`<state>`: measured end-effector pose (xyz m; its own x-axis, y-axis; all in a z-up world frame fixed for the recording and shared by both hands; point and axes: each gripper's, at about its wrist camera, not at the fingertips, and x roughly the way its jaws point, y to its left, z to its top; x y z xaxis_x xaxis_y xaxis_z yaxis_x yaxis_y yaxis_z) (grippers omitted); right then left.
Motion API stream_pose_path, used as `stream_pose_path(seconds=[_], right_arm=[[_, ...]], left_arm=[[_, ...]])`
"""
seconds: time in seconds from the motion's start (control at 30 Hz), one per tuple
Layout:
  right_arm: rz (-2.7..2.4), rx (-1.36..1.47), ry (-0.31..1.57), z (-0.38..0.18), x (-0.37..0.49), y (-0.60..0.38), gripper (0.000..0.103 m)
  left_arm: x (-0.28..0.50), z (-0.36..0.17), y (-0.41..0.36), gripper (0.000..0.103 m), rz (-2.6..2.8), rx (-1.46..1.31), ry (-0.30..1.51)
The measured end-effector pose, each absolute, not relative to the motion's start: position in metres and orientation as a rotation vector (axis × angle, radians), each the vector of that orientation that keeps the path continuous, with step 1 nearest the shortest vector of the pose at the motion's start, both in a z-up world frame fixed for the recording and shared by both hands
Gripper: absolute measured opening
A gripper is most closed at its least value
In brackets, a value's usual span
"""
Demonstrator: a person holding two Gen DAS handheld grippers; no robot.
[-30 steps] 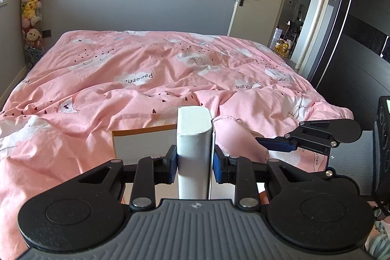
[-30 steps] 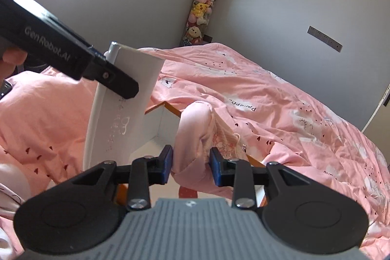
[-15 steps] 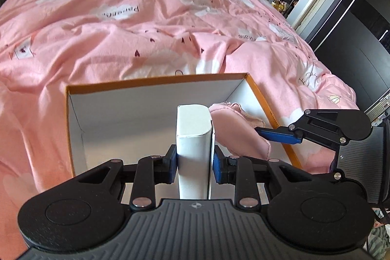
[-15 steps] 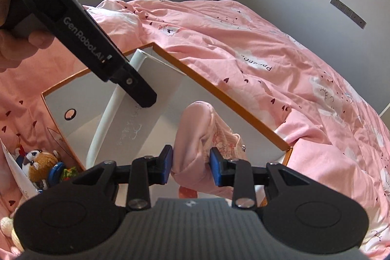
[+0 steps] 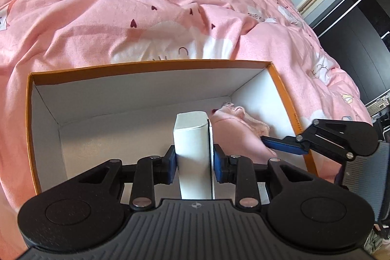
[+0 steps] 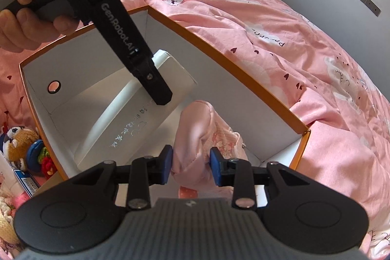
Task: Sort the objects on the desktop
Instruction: 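Lower the white case into the orange box and open the left tool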
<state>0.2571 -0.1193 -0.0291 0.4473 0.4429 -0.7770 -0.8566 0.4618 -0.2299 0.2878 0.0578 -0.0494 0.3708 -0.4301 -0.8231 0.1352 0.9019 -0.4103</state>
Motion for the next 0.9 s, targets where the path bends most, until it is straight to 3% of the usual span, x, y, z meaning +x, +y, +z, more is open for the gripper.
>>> stream_pose_path(seconds=[0.33, 0.47, 0.9], right_arm=[[0.895, -0.650, 0.706, -0.025, 0.255, -0.125, 0.036], [0.889, -0.634, 0.723, -0.028, 0.256, -0.125, 0.037], [0.873, -0.572, 0.764, -0.033, 0.258, -0.130, 0.037]], left_arm=[[0.297, -0.086, 0.054, 0.042, -0.215, -0.201, 1.265], [0.292, -0.083, 0.054, 0.051, -0.187, -0.167, 1.273], [0.274, -0.080, 0.053, 0.045, -0.203, -0.142, 1.350]])
